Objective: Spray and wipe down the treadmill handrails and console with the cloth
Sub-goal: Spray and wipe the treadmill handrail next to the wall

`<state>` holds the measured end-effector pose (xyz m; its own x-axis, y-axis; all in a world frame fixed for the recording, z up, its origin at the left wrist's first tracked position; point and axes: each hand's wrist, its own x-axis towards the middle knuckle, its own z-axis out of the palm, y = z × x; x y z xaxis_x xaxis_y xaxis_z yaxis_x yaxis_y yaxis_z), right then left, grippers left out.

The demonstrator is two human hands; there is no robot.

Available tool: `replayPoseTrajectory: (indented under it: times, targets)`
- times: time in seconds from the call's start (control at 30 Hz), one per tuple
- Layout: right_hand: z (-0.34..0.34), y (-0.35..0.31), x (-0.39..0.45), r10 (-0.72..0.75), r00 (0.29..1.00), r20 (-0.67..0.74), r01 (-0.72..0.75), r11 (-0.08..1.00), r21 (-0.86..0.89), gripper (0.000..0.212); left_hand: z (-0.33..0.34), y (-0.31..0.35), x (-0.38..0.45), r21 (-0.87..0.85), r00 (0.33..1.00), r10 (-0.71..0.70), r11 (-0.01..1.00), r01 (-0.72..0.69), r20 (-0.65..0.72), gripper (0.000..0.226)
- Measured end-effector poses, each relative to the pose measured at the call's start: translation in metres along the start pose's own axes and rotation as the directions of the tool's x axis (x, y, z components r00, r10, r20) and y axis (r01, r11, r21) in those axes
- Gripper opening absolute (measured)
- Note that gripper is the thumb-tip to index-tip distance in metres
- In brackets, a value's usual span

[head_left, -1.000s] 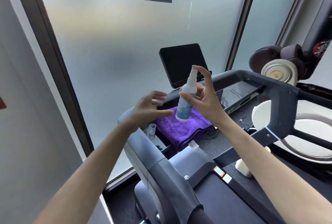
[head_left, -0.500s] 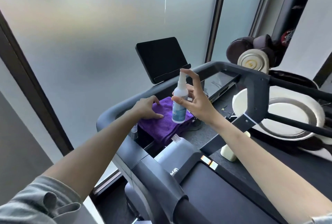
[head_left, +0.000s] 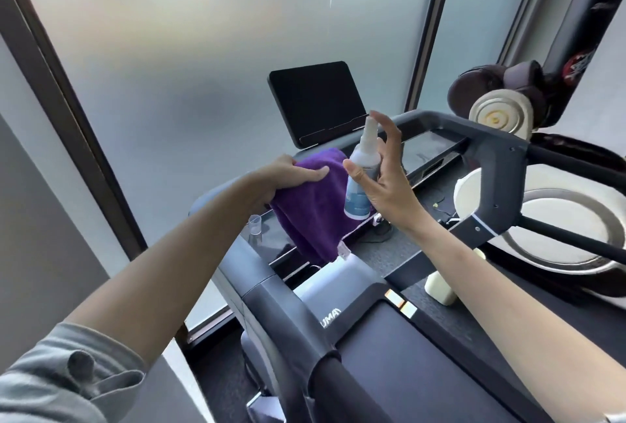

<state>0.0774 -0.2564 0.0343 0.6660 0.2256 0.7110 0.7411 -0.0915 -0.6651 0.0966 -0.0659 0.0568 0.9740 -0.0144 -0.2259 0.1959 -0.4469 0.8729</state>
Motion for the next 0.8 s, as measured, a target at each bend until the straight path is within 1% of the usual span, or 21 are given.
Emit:
replayPoseTrajectory:
  times: [0.03, 0.1, 0.17, 0.23, 0.33, 0.37, 0.43, 0.47, 0.53, 0.6, 0.67, 0.73, 0.8]
  targets:
    - [-0.004, 0.0, 0.0, -0.024, 0.999, -0.022, 0.024, 1.0, -0.005, 0.06, -0.001, 0.003, -0.006, -0.058, 1.0, 0.012, 0.998, -0.012, -0.001, 0.044]
    - [-0.01, -0.003, -0.001, -0.057, 0.998, -0.032, 0.056, 0.998, -0.02, 0.059, -0.001, 0.008, -0.017, -0.231, 0.998, 0.059, 0.971, -0.057, 0.002, 0.042]
    - [-0.014, -0.007, -0.003, -0.054, 0.998, -0.031, 0.054, 0.998, -0.015, 0.058, 0.0, 0.011, -0.028, -0.434, 0.991, 0.132, 0.893, -0.124, -0.013, 0.042]
    - [-0.016, -0.011, -0.004, -0.063, 0.997, -0.05, 0.061, 0.997, -0.05, 0.058, 0.003, 0.013, -0.041, -0.57, 0.983, 0.165, 0.802, -0.178, -0.075, 0.043]
    - [-0.017, -0.025, -0.008, -0.042, 0.999, -0.023, 0.041, 0.998, -0.046, 0.064, 0.009, 0.016, -0.065, -0.635, 0.983, 0.106, 0.751, -0.179, -0.151, 0.043]
    - [-0.016, -0.032, -0.011, -0.053, 0.999, 0.001, 0.053, 0.997, -0.057, 0.066, 0.011, 0.015, -0.074, -0.651, 0.987, 0.074, 0.744, -0.15, -0.143, 0.042]
    - [-0.011, -0.045, -0.018, -0.085, 0.995, 0.055, 0.09, 0.989, -0.114, 0.07, 0.017, 0.012, -0.094, -0.696, 0.997, 0.015, 0.715, -0.061, -0.072, 0.038]
    - [-0.009, -0.052, -0.022, -0.096, 0.992, 0.077, 0.105, 0.987, -0.122, 0.07, 0.021, 0.01, -0.105, -0.724, 0.999, 0.008, 0.69, -0.03, -0.034, 0.037]
    - [-0.008, -0.069, -0.033, -0.118, 0.987, 0.107, 0.131, 0.985, -0.117, 0.07, 0.029, 0.004, -0.125, -0.759, 1.0, 0.014, 0.651, -0.007, 0.003, 0.041]
    - [-0.009, -0.087, -0.047, -0.126, 0.983, 0.135, 0.142, 0.983, -0.116, 0.07, 0.036, -0.003, -0.149, -0.762, 1.0, -0.002, 0.647, -0.002, -0.004, 0.045]
    - [-0.012, -0.107, -0.064, -0.111, 0.983, 0.149, 0.131, 0.983, -0.128, 0.072, 0.042, -0.009, -0.174, -0.748, 0.996, -0.039, 0.663, -0.036, -0.083, 0.046]
    - [-0.018, -0.125, -0.084, -0.078, 0.987, 0.137, 0.098, 0.984, -0.148, 0.074, 0.051, -0.017, -0.199, -0.736, 0.977, -0.055, 0.667, -0.117, -0.206, 0.045]
    - [-0.026, -0.141, -0.107, -0.007, 0.994, 0.113, 0.029, 0.979, -0.199, 0.074, 0.062, -0.023, -0.225, -0.742, 0.958, -0.071, 0.649, -0.168, -0.279, 0.036]
